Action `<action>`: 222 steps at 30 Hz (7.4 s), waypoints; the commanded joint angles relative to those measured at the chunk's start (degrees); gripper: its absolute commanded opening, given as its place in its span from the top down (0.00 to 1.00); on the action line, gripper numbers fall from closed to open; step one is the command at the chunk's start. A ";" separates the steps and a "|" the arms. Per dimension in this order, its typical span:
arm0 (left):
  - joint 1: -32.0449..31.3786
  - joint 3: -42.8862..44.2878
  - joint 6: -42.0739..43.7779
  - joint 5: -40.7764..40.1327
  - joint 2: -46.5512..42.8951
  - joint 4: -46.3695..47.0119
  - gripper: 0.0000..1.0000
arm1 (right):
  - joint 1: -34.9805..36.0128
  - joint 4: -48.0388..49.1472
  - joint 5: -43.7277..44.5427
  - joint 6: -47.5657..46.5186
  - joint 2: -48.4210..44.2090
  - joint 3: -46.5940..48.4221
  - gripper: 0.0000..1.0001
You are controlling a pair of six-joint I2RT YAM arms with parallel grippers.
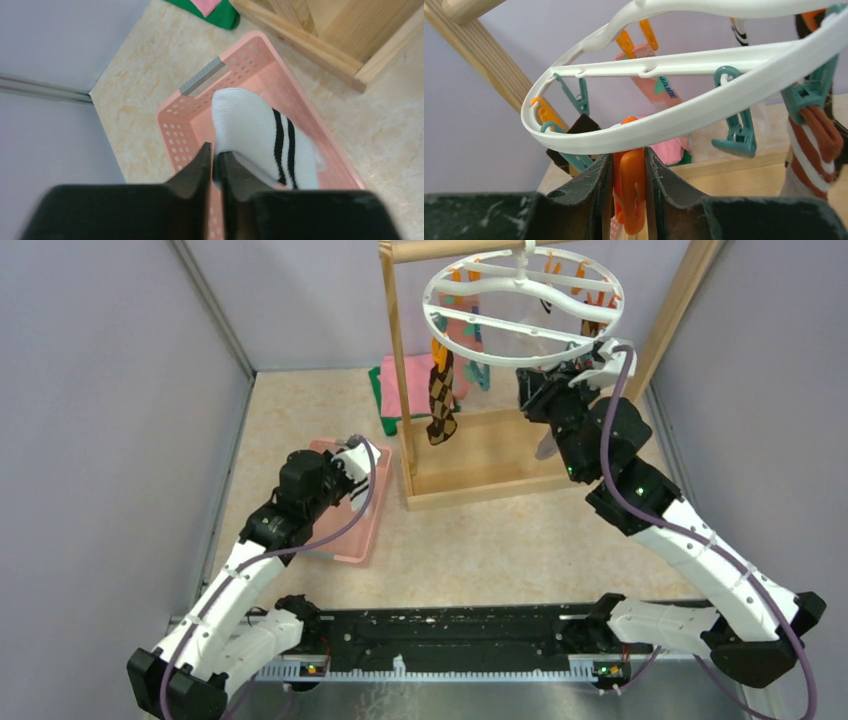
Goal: Remove the socks clipped to the hanger
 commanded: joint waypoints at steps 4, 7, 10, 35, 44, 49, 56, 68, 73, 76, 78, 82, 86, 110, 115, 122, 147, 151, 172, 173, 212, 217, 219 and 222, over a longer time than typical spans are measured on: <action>1.56 -1.29 -1.13 -1.61 0.96 1.98 0.10 | -1.96 -5.63 2.32 -0.14 -4.96 -1.15 0.63; 1.65 1.76 -3.03 0.30 1.95 -0.50 0.01 | -2.02 -7.58 2.63 -1.05 -5.79 -1.25 0.43; 1.59 6.31 -4.93 3.92 2.97 -3.98 0.01 | -1.99 -10.05 2.52 -0.99 -6.93 -1.87 0.28; 1.71 42.14 -18.90 18.24 17.66 -20.19 0.01 | 13.22 17.72 6.08 -9.17 12.44 -13.74 0.02; 1.81 39.24 -18.34 15.94 14.77 -19.22 0.01 | 8.68 31.01 5.70 -12.22 27.33 -2.94 0.20; 1.77 38.61 -17.13 14.77 13.43 -19.14 0.01 | 8.04 30.49 6.02 -12.65 31.72 1.70 0.55; 1.87 38.33 -16.70 14.75 12.83 -18.49 0.01 | 7.92 29.56 6.14 -11.58 27.73 -2.44 1.00; 1.84 37.51 -18.01 19.12 13.69 -16.59 0.03 | 7.86 22.00 3.41 -3.06 5.21 -20.94 1.00; 1.91 39.30 -19.23 18.44 14.60 -16.96 0.03 | 8.40 22.81 1.14 -3.94 7.34 -20.92 0.39; 1.84 40.40 -19.44 17.76 14.90 -18.10 0.03 | 9.71 25.15 -0.48 -6.38 12.37 -17.44 0.27; 1.85 40.73 -19.12 17.03 14.82 -18.61 0.03 | 9.69 26.09 -1.51 -7.12 15.75 -14.54 0.22; 1.89 40.91 -18.71 16.27 14.58 -18.69 0.03 | 8.65 26.52 -0.97 -7.82 22.96 -8.30 0.21; 1.85 41.01 -18.44 16.01 14.32 -18.69 0.03 | 8.26 29.43 3.47 -9.92 28.53 -3.77 0.25; 1.84 39.74 -18.17 16.95 12.69 -19.30 0.02 | 6.49 31.58 6.23 -12.47 31.21 -0.94 1.00; 1.89 39.26 -17.98 17.94 12.81 -18.65 0.04 | 7.25 29.53 4.48 -7.72 19.54 -10.81 1.00; 1.86 38.97 -18.84 20.76 12.70 -17.29 0.05 | 7.75 21.76 2.96 0.37 4.88 -23.37 1.00; 0.51 34.07 -25.14 51.08 14.35 -11.06 0.03 | 7.68 6.52 -22.42 7.99 -11.94 -22.30 0.98; -5.89 33.57 -19.88 47.55 16.35 -10.10 0.02 | 7.68 7.48 -23.90 10.97 -10.30 -20.71 0.97; -19.43 23.91 -13.34 23.39 18.75 4.49 0.21 | 7.68 13.14 -21.98 22.16 -10.52 -21.71 0.98; -19.43 23.81 -13.12 23.44 18.30 4.70 0.20 | 7.68 12.49 -21.65 22.15 -11.05 -21.99 0.98; -8.83 56.21 -56.01 30.44 31.57 8.07 0.01 | 7.68 10.36 -19.47 16.03 -3.31 -21.65 1.00; -8.86 55.70 -56.52 30.48 31.76 7.87 0.01 | 7.72 10.83 -19.73 16.00 -2.37 -21.07 1.00; -8.85 55.65 -56.61 30.20 32.07 7.97 0.01 | 7.68 10.94 -19.98 16.00 -2.03 -20.75 1.00; -8.84 55.56 -56.75 30.22 32.73 8.99 0.01 | 7.68 11.12 -20.18 15.88 -1.33 -19.98 1.00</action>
